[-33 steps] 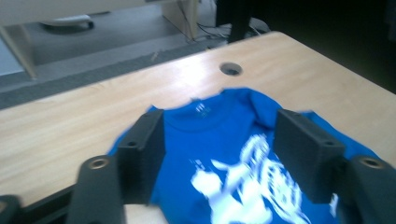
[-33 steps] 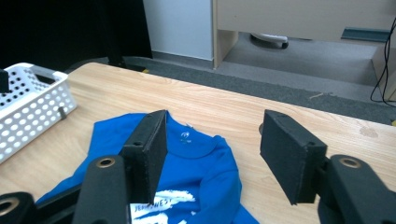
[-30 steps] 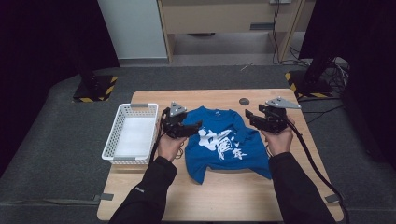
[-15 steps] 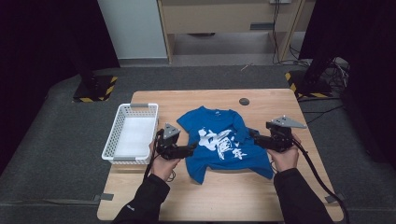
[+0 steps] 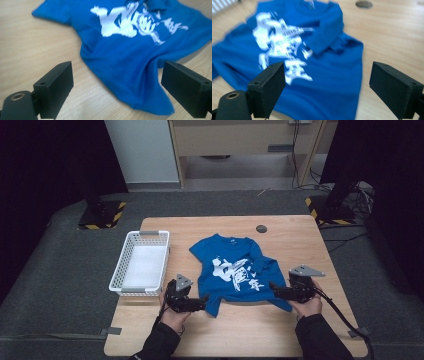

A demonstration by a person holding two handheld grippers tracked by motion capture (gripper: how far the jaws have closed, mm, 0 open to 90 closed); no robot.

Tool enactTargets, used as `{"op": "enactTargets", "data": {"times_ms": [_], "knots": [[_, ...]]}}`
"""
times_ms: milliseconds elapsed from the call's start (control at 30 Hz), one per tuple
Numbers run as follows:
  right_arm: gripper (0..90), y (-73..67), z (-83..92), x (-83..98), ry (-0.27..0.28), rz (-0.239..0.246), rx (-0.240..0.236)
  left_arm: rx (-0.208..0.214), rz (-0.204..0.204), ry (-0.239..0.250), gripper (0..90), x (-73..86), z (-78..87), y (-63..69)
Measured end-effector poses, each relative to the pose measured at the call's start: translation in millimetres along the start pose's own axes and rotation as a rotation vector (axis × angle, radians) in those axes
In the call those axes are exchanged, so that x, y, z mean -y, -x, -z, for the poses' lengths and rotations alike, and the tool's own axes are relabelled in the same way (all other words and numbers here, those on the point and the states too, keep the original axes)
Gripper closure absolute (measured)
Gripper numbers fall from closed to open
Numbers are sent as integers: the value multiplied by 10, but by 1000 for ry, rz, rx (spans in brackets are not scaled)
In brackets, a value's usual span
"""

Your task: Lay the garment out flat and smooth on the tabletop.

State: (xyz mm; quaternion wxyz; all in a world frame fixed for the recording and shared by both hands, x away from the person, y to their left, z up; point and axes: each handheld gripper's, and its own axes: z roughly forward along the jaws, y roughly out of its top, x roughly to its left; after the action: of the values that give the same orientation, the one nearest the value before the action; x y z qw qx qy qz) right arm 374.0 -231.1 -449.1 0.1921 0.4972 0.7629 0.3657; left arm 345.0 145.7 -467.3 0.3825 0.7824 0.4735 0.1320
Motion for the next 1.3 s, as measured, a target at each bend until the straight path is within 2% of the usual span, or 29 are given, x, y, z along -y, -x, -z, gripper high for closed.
{"op": "enactTargets", "data": {"times_ms": [200, 267, 367, 467, 633, 800, 1000, 1300], "knots": [[149, 30, -62, 160, -35, 4, -14, -37, -39, -59, 92, 132, -128, 9], [153, 23, -104, 191, -57, 21, -6, -53, -47, -72, 91, 163, -172, -8], [155, 30, -162, 223, -79, 24, 2, -102, -90, -104, 84, 180, -228, -31], [151, 32, -214, 245, -99, 24, -4, -98, -86, -131, 78, 191, -267, -40], [151, 36, -305, 271, -130, 30, -2, -108, -130, -162, 76, 213, -327, -3], [157, 64, -390, 284, -159, 38, 24, -115, -139, -150, 66, 215, -353, -16], [153, 99, -475, 300, -192, 55, 59, -155, -186, -117, 59, 206, -376, -79], [132, 175, -533, 275, -178, 33, 87, -168, -172, -72, 57, 198, -433, -218]]}}
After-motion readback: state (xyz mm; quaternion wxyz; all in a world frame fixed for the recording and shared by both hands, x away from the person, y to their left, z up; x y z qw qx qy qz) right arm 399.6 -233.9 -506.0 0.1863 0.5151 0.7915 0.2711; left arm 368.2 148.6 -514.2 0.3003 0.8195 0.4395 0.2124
